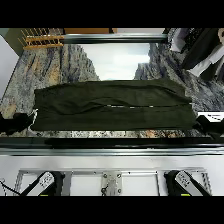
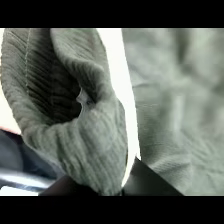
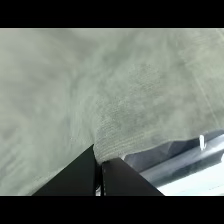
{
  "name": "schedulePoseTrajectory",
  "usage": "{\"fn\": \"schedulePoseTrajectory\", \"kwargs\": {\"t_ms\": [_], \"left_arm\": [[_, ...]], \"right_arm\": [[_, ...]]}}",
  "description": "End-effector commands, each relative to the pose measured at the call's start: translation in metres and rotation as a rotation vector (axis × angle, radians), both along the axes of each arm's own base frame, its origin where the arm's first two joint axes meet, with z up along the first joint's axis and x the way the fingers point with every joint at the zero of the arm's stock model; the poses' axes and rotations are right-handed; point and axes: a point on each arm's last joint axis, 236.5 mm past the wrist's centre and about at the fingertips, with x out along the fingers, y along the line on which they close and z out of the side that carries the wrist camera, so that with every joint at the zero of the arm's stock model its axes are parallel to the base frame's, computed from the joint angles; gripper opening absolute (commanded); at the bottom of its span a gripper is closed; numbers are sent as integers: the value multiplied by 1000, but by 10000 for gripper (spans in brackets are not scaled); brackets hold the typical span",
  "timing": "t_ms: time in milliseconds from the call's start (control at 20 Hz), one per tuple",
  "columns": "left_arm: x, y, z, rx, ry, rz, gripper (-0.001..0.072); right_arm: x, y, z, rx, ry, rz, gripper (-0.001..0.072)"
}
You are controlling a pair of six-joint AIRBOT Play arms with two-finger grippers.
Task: Fold the clothes and pants, and hang the long-sleeved shirts on hangers.
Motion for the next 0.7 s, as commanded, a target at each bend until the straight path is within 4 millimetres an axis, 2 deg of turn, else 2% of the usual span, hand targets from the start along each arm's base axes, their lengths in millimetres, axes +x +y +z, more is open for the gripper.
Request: {"fn": "schedulePoseTrajectory", "kwargs": {"t_ms": [0, 100, 250, 400, 650], "left_arm": [[27, -7, 44, 33, -51, -33, 20], [48, -11, 70, 41, -94, -16, 20], [77, -16, 93, 34, -118, -30, 20], [106, -15, 91, 6, -100, -37, 20], [160, -11, 76, -17, -88, -51, 20]], "right_arm": [[28, -23, 64, -106, -72, -1, 18], [57, -23, 93, -138, -129, 24, 17], [104, -17, 113, -144, -171, 70, 17], [153, -8, 112, -123, -180, 114, 17], [225, 9, 89, -86, -178, 160, 17]]}}
